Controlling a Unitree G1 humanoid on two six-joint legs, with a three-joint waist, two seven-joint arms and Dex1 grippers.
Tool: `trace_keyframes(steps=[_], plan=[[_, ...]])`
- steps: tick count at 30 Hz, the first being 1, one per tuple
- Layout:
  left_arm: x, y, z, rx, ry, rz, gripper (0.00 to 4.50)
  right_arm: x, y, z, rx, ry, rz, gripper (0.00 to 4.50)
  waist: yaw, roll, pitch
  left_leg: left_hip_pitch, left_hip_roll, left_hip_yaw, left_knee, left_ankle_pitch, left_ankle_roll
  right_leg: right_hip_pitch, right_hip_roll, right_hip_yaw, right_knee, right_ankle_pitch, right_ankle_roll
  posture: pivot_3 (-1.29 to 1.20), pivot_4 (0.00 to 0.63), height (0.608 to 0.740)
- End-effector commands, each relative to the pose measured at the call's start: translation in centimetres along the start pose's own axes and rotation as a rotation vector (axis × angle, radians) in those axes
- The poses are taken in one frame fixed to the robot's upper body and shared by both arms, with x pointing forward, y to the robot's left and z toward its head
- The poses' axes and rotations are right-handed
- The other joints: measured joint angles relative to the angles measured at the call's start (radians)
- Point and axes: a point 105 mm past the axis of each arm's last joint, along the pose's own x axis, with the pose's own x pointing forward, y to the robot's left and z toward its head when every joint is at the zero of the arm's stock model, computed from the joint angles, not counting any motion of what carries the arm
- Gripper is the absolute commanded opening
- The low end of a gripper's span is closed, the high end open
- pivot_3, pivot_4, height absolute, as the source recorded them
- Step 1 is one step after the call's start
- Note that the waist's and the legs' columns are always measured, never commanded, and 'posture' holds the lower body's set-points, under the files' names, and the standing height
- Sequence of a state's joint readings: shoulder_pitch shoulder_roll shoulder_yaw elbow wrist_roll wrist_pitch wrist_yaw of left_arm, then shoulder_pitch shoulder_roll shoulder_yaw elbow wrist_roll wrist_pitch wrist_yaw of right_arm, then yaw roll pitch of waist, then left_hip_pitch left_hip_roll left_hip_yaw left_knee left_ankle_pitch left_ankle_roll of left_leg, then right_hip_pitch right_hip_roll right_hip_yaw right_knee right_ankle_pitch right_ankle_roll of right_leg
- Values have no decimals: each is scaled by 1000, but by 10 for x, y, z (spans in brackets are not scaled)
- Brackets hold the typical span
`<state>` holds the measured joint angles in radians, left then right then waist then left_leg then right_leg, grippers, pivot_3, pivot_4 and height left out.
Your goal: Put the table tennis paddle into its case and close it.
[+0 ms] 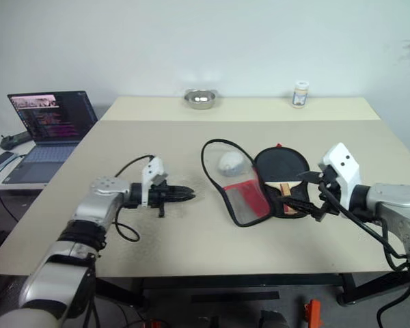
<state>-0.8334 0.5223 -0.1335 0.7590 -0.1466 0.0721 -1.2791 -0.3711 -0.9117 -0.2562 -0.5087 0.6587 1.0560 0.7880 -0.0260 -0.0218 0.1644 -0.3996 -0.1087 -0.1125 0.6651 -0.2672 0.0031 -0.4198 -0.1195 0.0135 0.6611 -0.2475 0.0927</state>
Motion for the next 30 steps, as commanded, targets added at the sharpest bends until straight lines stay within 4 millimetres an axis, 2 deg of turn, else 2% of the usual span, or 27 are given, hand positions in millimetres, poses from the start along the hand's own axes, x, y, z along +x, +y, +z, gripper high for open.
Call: trace_keyframes(steps=[1,4,10,15,18,22,27,30], plan=[[16,0,17,75,-2,-37,15,-17,-4,16,-58,-39,-32,4500,0,0,0,0,0,0,0,0,0,0,0,0,0,0,0,0,150,740],[34,-2,34,101,-30,-74,15,-27,-7,17,-66,-32,-56,4500,1,-2,1,0,0,0,0,0,0,0,0,0,0,0,0,0,150,740],[77,-16,111,163,-201,-180,15,-42,-9,8,-60,5,-86,4500,12,-10,6,-1,0,1,1,0,1,0,-1,-1,-1,0,0,0,150,740],[115,-33,167,206,-316,-172,15,-44,-15,2,-52,20,-133,4500,13,-11,6,-1,0,2,1,-1,1,0,-1,0,-1,0,1,0,150,740],[121,-37,166,241,-313,-166,15,-42,-23,-2,-49,34,-180,4500,10,-10,6,-1,0,3,1,-1,1,0,-1,0,-2,0,1,0,150,740],[112,-29,150,225,-296,-157,15,-36,-35,-8,-8,37,-235,4500,-2,-10,6,1,0,4,0,-1,1,0,-1,1,0,0,1,0,150,740],[83,-12,135,199,-298,-119,15,-8,-51,-14,54,27,-264,4500,-6,-11,6,2,0,4,1,0,0,0,-1,2,1,0,1,0,150,740],[59,-6,128,203,-315,-118,15,11,-64,-20,85,42,-279,4500,-5,-11,7,0,0,3,1,1,-1,-1,-1,2,1,0,1,0,150,740]])
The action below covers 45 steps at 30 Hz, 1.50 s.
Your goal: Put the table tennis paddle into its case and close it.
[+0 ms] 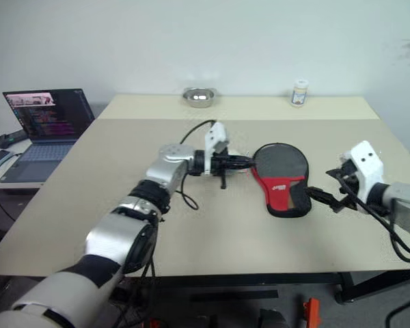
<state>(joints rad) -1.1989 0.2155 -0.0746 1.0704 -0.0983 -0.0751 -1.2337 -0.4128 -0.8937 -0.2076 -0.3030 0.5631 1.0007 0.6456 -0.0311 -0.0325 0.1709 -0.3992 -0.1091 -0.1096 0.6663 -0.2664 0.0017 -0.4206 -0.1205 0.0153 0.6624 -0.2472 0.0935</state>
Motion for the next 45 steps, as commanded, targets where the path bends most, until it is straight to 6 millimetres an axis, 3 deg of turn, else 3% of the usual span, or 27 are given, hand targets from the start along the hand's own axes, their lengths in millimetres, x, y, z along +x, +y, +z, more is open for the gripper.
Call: trace_keyframes(steps=[1,5,9,14,24,38,41,45], plan=[[-26,4,21,64,-75,1,15,17,-11,1,-3,9,-34,4500,0,0,0,0,0,0,0,0,0,0,0,0,0,0,0,0,150,740],[-52,7,27,69,-111,66,15,36,-25,-12,-14,83,-74,4500,2,0,0,-1,0,0,0,0,-1,-1,0,0,-2,0,0,0,150,740],[-81,5,30,105,-97,149,15,55,-63,-32,79,140,-218,4500,-1,0,0,-2,0,0,0,0,-1,-1,-1,0,-3,0,0,0,150,740],[-88,-1,31,96,-92,180,15,71,-74,-41,143,146,-235,4500,-1,0,0,-1,0,0,-1,0,-1,-1,0,0,-2,0,0,0,150,740],[-93,-3,23,88,-75,192,15,83,-74,-50,140,178,-199,4500,-1,1,0,-1,0,0,0,0,-1,-1,0,0,-2,0,0,0,150,740],[-92,-2,11,96,-52,186,15,102,-51,-72,153,262,-86,4500,-10,1,-1,0,0,0,0,0,-1,0,0,0,-1,0,0,0,150,740],[-92,-2,11,101,-44,185,0,107,-48,-78,157,284,-75,3874,-17,0,-2,1,0,0,0,0,-1,0,0,0,0,0,0,0,150,740],[-93,-3,12,105,-40,185,0,111,-44,-86,153,311,-55,2645,-24,-1,-3,3,0,0,0,0,-1,2,0,1,0,0,0,0,150,740]])
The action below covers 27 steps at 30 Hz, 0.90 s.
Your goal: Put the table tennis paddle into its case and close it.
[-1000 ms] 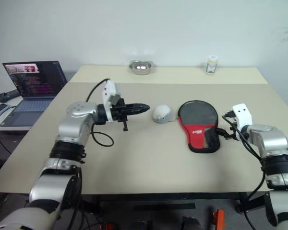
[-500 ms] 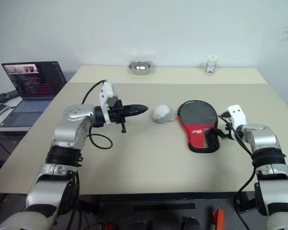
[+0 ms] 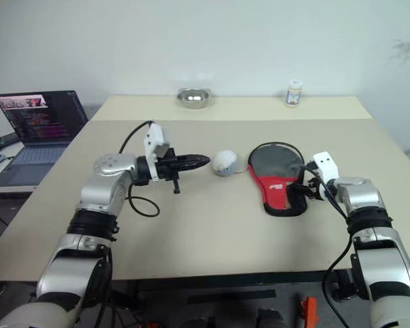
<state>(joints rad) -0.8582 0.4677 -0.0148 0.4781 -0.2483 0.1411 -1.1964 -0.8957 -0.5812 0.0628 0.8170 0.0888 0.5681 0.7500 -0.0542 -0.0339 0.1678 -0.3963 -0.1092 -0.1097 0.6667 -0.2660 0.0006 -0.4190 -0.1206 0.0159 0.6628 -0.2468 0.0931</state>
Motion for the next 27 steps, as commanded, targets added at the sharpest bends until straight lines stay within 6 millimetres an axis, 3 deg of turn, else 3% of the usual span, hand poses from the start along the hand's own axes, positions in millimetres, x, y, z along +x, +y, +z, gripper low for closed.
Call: trace_keyframes(steps=[1,6,9,14,18,27], plan=[[-5,2,15,62,-11,3,0,9,4,-24,-5,94,12,2296,-1,0,0,0,0,0,0,0,0,0,0,0,0,0,0,0,150,740],[-18,-1,12,45,13,-4,0,20,24,-29,-14,116,86,783,-5,-1,-1,11,1,0,-1,0,0,9,1,0,0,1,0,0,150,740],[-31,-2,7,27,37,-6,0,25,35,-19,9,70,127,15,-7,-1,-2,17,2,0,-2,-2,3,14,2,1,-1,1,0,0,150,740],[-50,1,1,9,87,19,0,28,63,6,42,-27,230,15,-15,-1,-1,16,6,0,-2,-2,1,13,6,1,0,2,-3,0,150,740],[-69,-7,-2,1,149,-25,0,28,104,29,61,-104,338,15,-41,0,-1,16,17,3,-2,-5,-5,9,15,2,-1,4,-6,0,150,740],[-68,-33,5,-28,156,-130,0,20,182,29,66,-126,481,15,-43,0,-1,11,20,9,-4,-6,-7,-2,16,2,1,5,-10,0,150,740]])
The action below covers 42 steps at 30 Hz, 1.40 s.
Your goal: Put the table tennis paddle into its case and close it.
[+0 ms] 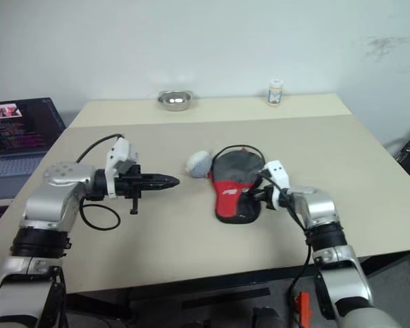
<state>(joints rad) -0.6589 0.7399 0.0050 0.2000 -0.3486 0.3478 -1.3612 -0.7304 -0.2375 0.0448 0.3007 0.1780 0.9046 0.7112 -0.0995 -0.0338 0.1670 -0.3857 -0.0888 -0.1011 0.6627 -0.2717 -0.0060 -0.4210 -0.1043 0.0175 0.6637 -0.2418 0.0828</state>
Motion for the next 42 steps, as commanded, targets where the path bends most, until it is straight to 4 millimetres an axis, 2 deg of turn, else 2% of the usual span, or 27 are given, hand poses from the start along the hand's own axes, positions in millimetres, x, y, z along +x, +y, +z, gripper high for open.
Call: trace_keyframes(steps=[1,5,9,15,20,27,35,42], plan=[[1,-10,15,31,-27,-32,0,4,36,5,-22,-28,98,15,6,0,0,0,0,0,0,0,0,0,0,0,0,0,0,0,150,740],[4,-23,11,5,-18,-79,0,0,60,-8,-45,-4,165,15,17,1,1,0,0,0,0,0,0,0,0,0,0,0,0,0,150,740],[4,-28,8,-12,-8,-96,0,-2,64,-16,-26,3,140,15,19,1,1,0,0,-1,0,-1,1,0,0,0,-1,0,0,0,150,740],[4,-39,-4,-13,48,-136,0,-19,53,-29,41,18,66,15,26,1,1,0,-1,0,-1,-1,1,0,0,0,-2,0,0,0,150,740],[6,-41,-4,-17,45,-137,0,-31,51,-37,105,16,20,15,50,1,1,-1,-1,-1,-1,-1,1,0,0,-1,-3,0,0,0,150,740],[6,-41,-4,-16,50,-137,0,-47,60,-50,151,23,4,15,68,1,1,-1,-1,-1,-1,-1,2,1,0,-2,-4,0,0,0,150,740],[7,-39,-7,-13,49,-145,0,-63,54,-56,147,47,-32,15,68,1,1,-1,-1,-1,-1,-1,2,1,0,-2,-4,0,0,0,150,740],[8,-39,-9,-11,47,-149,0,-69,47,-49,123,46,-47,15,68,1,1,-1,-1,-1,-1,-1,2,2,-1,-2,-5,0,0,0,150,740]])
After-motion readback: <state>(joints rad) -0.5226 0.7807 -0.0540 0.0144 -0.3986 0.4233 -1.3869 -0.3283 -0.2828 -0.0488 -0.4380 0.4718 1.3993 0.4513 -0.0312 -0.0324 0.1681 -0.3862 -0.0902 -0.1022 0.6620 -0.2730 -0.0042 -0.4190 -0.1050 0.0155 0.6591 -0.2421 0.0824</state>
